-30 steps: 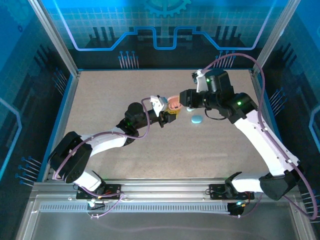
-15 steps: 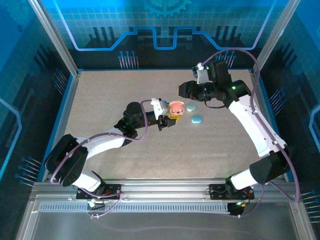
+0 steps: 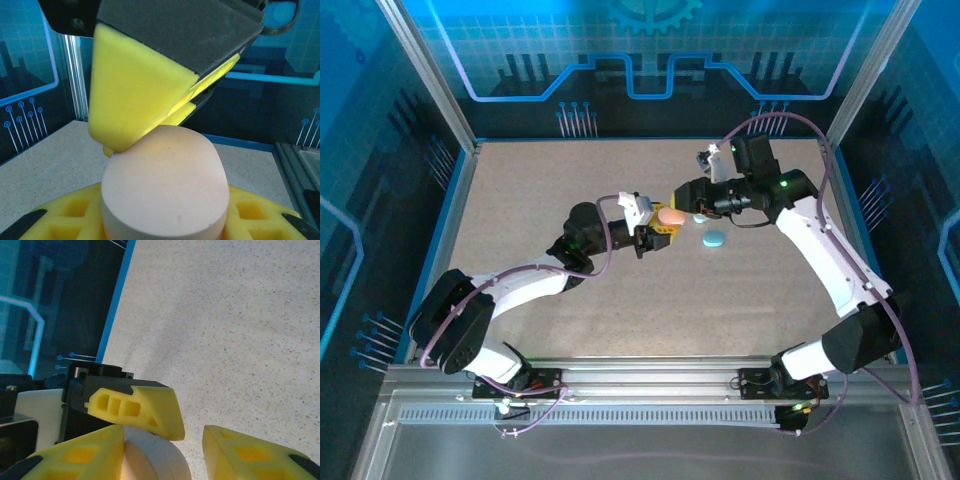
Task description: Insert the wireless bluetooth earbuds into the charging case
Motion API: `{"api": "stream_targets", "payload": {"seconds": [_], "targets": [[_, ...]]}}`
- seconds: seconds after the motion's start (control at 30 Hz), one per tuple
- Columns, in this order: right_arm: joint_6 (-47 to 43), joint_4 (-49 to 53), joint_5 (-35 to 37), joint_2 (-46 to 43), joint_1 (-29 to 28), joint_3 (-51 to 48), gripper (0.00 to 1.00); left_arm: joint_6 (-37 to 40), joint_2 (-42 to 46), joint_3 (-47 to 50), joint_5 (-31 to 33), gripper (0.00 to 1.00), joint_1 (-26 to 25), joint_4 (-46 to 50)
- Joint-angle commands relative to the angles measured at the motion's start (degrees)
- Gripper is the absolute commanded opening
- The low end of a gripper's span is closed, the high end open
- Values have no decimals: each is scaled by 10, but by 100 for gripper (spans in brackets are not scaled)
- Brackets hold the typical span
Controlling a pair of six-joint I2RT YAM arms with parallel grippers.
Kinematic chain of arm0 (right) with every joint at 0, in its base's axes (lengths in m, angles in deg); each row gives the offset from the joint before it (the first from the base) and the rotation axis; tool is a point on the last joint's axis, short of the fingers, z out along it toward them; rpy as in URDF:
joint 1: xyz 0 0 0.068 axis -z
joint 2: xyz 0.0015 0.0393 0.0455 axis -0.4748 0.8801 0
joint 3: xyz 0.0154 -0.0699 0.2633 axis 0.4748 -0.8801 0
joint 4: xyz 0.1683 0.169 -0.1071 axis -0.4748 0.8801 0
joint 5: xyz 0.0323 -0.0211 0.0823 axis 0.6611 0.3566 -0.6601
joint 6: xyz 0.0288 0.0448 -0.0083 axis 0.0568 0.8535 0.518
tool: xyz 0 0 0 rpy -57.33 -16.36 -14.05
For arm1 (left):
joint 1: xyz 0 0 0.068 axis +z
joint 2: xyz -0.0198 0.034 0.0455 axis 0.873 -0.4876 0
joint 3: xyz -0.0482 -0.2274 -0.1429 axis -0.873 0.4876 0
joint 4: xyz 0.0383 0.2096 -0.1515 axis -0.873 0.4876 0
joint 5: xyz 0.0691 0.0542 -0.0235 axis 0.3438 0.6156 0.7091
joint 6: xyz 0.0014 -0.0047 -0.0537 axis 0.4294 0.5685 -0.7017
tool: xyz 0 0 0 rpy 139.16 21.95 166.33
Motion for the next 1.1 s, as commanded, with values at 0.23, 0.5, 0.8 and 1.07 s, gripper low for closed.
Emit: {"api": "stream_targets", "payload": {"seconds": [0.23, 0.5, 0.8, 1.07], "targets": [[36, -71, -163, -17, 28, -65, 51, -33, -3, -26, -8, 32, 7, -54], [48, -100, -246, 7, 26, -90, 48, -37, -11, -32, -6, 32, 9, -52], [43, -94, -235, 16, 26, -91, 28, -21, -10, -37, 9, 38, 8, -8], [95, -154, -213, 16, 33, -114, 21, -5, -13, -24, 18, 50, 9, -2]]}}
